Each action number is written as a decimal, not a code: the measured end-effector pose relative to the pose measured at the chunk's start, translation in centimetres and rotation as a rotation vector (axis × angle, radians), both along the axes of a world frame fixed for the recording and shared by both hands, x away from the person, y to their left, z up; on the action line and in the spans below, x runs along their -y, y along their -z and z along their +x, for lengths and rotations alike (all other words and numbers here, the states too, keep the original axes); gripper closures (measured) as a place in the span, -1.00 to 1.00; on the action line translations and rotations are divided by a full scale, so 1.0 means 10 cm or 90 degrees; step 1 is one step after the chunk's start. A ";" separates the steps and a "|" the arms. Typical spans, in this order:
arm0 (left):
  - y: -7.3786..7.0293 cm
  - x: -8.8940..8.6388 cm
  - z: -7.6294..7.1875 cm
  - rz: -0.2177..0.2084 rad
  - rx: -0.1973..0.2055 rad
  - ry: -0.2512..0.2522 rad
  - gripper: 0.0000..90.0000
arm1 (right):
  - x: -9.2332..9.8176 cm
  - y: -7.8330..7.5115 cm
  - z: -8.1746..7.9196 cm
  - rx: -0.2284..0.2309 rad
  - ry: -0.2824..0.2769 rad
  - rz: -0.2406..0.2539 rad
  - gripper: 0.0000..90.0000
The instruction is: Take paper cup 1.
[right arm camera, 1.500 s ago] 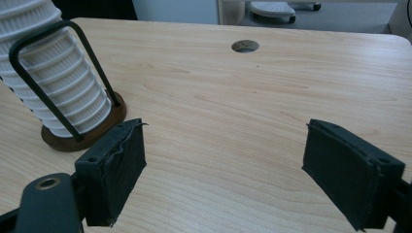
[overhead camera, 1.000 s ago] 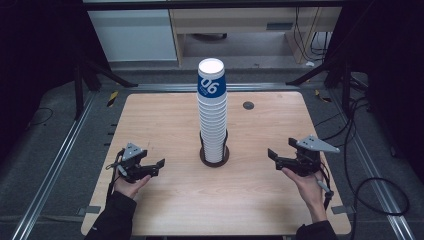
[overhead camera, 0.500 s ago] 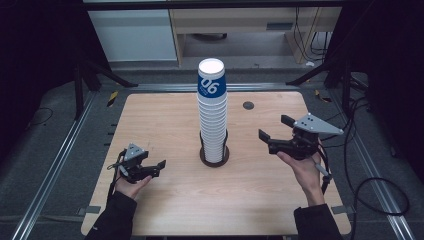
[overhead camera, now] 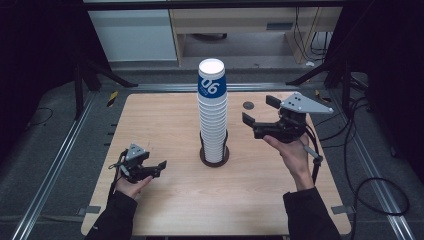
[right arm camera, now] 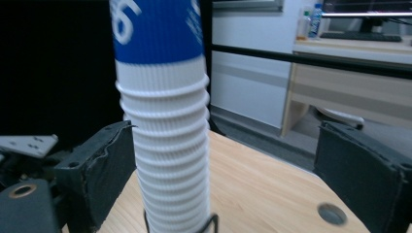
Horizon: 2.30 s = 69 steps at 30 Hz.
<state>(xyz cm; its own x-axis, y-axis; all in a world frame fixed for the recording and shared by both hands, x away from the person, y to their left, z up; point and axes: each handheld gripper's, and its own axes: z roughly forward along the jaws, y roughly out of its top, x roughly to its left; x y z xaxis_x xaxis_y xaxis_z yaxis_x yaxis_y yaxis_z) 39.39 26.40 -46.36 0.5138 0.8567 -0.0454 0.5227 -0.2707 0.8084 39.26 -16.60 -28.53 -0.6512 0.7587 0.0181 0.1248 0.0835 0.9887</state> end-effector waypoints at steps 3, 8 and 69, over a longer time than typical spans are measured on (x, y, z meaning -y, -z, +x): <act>0.00 0.00 0.00 0.001 0.000 0.000 -0.56 | -0.16 -0.11 0.05 0.012 -0.024 0.009 -0.82; 0.00 0.00 0.00 0.002 0.000 -0.001 -0.57 | -0.31 -0.19 0.12 0.017 -0.041 0.013 -0.82; 0.05 0.02 0.02 0.009 -0.019 0.001 -0.58 | -0.91 -0.64 0.58 0.039 -0.071 0.043 -0.52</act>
<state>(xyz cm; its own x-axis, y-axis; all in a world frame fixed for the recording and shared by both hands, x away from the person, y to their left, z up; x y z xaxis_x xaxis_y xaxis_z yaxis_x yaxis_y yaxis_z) 39.55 26.18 -46.84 0.5135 0.8567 -0.0484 0.5462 -0.2828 0.7885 45.04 -7.51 -22.14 -0.7331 0.6797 0.0239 0.0569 0.0263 0.9980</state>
